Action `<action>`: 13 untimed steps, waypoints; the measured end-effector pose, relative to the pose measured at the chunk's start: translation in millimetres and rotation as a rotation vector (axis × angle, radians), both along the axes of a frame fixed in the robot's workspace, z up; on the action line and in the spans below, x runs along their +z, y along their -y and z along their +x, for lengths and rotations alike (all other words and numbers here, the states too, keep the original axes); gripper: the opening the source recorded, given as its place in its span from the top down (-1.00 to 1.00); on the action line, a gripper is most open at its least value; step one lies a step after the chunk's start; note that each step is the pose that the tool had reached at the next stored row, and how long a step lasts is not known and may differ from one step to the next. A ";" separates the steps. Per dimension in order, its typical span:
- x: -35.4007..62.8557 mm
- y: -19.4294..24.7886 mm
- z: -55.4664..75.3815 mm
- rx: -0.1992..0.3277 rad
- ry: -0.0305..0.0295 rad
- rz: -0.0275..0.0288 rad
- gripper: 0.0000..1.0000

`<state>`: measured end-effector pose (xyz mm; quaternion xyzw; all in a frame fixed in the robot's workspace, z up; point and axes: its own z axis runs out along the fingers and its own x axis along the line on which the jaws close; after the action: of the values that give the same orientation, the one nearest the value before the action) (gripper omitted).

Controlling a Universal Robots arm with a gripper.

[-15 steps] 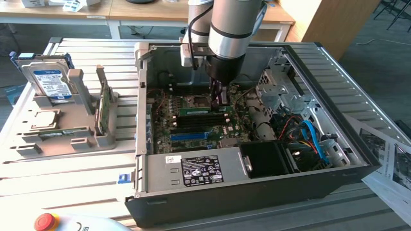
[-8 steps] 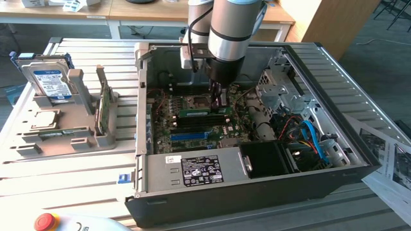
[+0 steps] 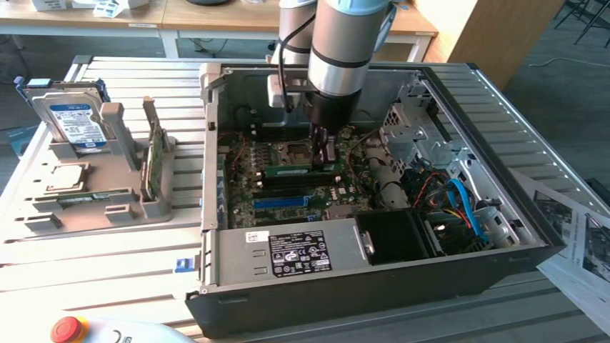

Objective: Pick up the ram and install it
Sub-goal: 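Insert the ram into the slot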

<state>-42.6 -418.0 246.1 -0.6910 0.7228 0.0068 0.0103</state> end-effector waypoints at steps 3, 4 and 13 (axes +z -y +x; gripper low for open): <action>-2.2 0.0 0.0 0.000 0.0000 0.0000 0.76; -3.0 0.0 0.0 0.000 0.0001 0.0001 0.76; -7.2 0.0 0.0 0.001 -0.0001 -0.0003 0.76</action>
<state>-42.6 -418.0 238.9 -0.6914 0.7224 0.0068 0.0102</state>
